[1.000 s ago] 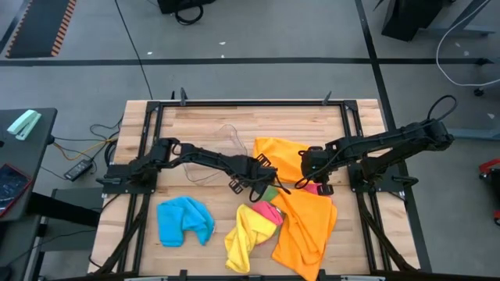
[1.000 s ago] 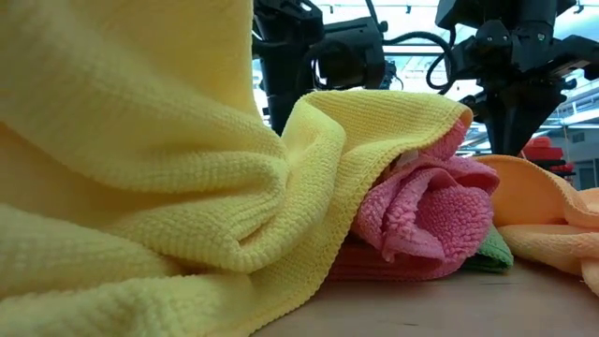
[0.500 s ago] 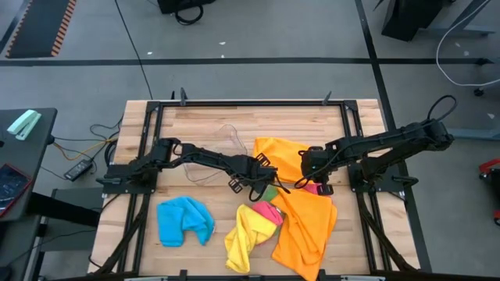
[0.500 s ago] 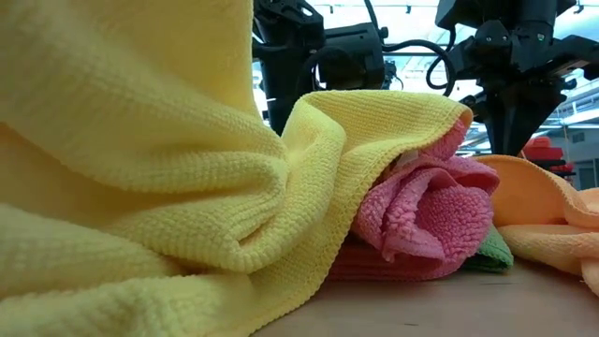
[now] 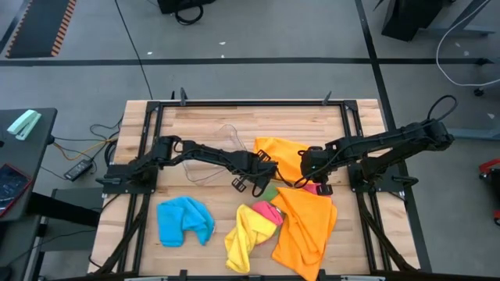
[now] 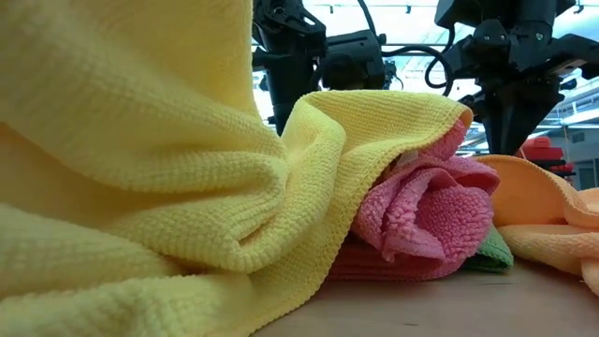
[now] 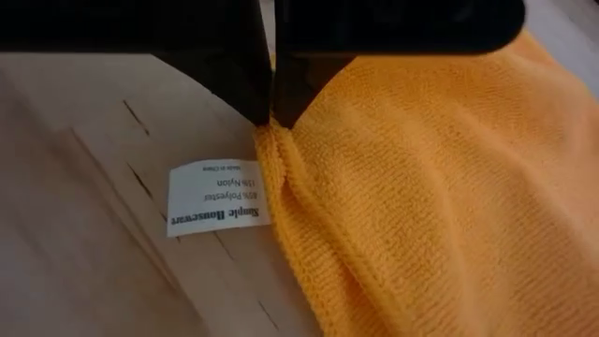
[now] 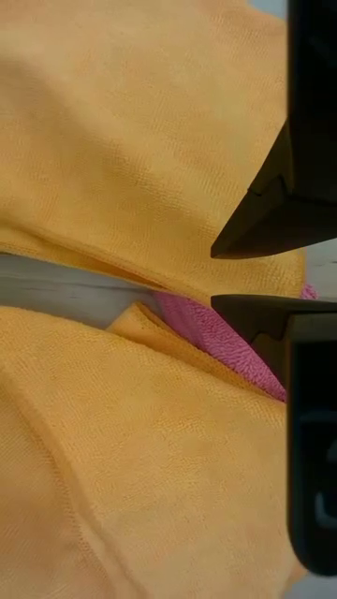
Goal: Fold microfiber towels
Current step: Fold the orange microfiber towel
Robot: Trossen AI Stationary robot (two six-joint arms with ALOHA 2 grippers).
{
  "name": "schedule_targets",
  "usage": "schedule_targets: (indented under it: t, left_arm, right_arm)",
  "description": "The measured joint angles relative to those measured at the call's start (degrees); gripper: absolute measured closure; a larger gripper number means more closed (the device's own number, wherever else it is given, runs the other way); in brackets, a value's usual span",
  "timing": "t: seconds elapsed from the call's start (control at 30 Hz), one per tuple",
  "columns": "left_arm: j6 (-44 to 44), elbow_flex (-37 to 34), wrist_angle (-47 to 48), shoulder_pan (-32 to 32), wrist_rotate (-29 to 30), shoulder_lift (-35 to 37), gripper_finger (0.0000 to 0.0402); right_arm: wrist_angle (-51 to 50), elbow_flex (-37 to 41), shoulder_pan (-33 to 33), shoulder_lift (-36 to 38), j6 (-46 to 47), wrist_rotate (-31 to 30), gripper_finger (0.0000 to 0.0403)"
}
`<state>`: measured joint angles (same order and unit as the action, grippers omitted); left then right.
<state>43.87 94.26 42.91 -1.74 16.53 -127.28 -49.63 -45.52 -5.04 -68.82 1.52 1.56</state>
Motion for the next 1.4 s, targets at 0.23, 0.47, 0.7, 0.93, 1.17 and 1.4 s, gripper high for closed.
schedule_targets:
  t: [0.23,0.47,0.7,0.93,1.17,1.4]
  left_arm:
    - [0.31,1.67,3.38,-0.36,-0.18,1.39,0.0392]
    - [-1.37,5.77,9.19,1.11,0.01,3.26,0.0385]
    - [-1.70,7.01,11.05,1.30,0.13,3.54,0.0384]
    - [-2.91,6.99,10.93,-0.59,0.12,3.54,0.0385]
    - [-5.05,7.01,10.89,-2.86,-2.89,3.54,0.0384]
    - [-6.15,7.00,10.89,-4.41,-2.90,3.54,0.0385]
  right_arm:
    - [-0.49,-1.97,0.00,0.00,-0.30,-6.80,0.0326]
    - [2.93,-4.13,-0.02,0.94,-1.60,-9.73,0.0347]
    - [4.68,-3.93,-0.02,0.92,0.28,-9.46,0.0341]
    - [5.05,-3.89,-0.02,0.92,1.73,-9.44,0.0320]
    - [7.78,-3.87,-0.18,0.92,2.98,-8.30,0.0306]
    - [11.05,-3.84,-2.59,0.92,3.13,-8.26,0.0304]
